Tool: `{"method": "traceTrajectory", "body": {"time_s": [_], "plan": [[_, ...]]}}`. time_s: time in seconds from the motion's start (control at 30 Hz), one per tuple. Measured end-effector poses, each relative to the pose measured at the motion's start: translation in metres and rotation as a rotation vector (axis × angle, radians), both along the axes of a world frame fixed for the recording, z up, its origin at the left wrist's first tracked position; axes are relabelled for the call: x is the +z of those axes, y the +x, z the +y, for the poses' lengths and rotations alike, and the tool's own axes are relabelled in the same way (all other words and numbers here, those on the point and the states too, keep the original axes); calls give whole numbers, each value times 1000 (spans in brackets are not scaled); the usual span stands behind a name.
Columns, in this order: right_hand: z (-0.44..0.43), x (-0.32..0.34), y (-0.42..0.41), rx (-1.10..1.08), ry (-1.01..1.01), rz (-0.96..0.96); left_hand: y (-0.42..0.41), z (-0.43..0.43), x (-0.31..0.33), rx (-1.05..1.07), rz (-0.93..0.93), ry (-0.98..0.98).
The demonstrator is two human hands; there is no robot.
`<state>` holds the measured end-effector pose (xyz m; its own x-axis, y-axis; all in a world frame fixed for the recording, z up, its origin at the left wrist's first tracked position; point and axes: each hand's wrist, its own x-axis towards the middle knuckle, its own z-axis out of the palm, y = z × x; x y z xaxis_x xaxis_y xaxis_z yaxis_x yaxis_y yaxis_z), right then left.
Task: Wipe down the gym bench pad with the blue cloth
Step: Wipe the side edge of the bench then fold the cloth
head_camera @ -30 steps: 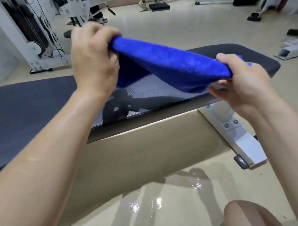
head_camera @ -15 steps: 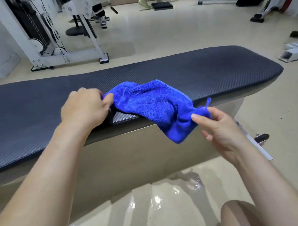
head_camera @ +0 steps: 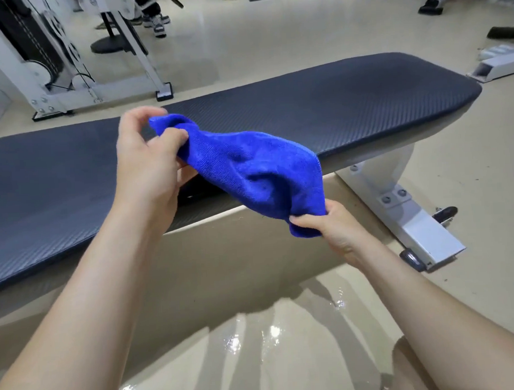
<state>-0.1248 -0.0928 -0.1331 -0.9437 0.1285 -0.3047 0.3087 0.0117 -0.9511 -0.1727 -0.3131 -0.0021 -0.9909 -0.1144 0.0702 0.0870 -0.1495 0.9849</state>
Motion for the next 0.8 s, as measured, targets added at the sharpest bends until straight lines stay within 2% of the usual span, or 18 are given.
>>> {"method": "traceTrajectory", "body": {"time_s": [0.03, 0.1, 0.17, 0.23, 0.3, 0.33, 0.4, 0.43, 0.53, 0.6, 0.67, 0.7, 0.73, 0.8], "plan": [[7, 0, 6, 43, -33, -59, 2, 3, 2, -47, -4, 42], [24, -2, 19, 59, -224, -141, 7, 10, 6, -148, -27, 88], [39, -2, 30, -91, -524, -166, 14, 16, 8, -250, -72, 108], [50, 3, 38, -324, -789, -130, 20, 17, 5, -439, -91, 96], [57, 11, 42, -495, -958, -88, 25, 13, 1, -682, -66, 17], [63, 13, 46, -526, -981, -68, 28, 15, -2, -787, -29, -71], [70, 15, 50, -473, -863, -92, 32, 18, -8, -836, 78, -366], [74, 15, 53, -434, -710, -121, 34, 21, -13, -826, 110, -514], [82, 15, 61, -309, 26, -277, 39, 20, -24, -863, 109, -816], [84, 19, 66, -295, 396, -302, 38, 17, -33, -916, 115, -1070], [79, 26, 66, -308, 544, -251, 36, 13, -41, -895, 182, -1324], [76, 27, 66, -316, 564, -222, 35, 14, -47, -868, 218, -1363], [71, 30, 65, -317, 542, -199, 35, 15, -51, -847, 244, -1332], [60, 34, 62, -307, 415, -156, 37, 20, -57, -846, 222, -1115]]}}
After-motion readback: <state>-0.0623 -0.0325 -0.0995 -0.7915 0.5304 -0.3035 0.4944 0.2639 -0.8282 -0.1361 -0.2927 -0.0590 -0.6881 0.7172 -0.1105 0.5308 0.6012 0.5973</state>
